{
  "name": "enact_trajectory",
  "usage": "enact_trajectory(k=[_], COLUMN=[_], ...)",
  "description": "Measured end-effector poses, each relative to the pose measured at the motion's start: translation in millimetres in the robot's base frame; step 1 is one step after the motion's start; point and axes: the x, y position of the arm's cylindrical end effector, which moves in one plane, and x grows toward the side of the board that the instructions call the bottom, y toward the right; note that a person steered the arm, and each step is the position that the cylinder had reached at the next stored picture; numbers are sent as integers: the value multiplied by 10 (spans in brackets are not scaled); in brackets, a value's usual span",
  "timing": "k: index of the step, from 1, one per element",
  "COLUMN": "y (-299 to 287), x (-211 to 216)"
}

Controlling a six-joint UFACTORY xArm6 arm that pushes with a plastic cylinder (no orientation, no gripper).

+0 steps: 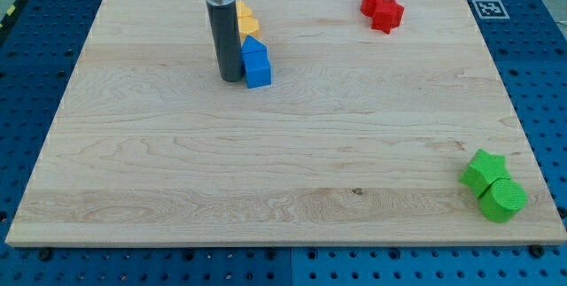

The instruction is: Move your arm diagonal to the cube

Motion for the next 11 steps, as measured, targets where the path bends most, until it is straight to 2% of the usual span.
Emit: enact_trajectory(k=[2, 3, 8, 11], y=[-58, -457, -472, -510], x=[0, -2, -208, -108])
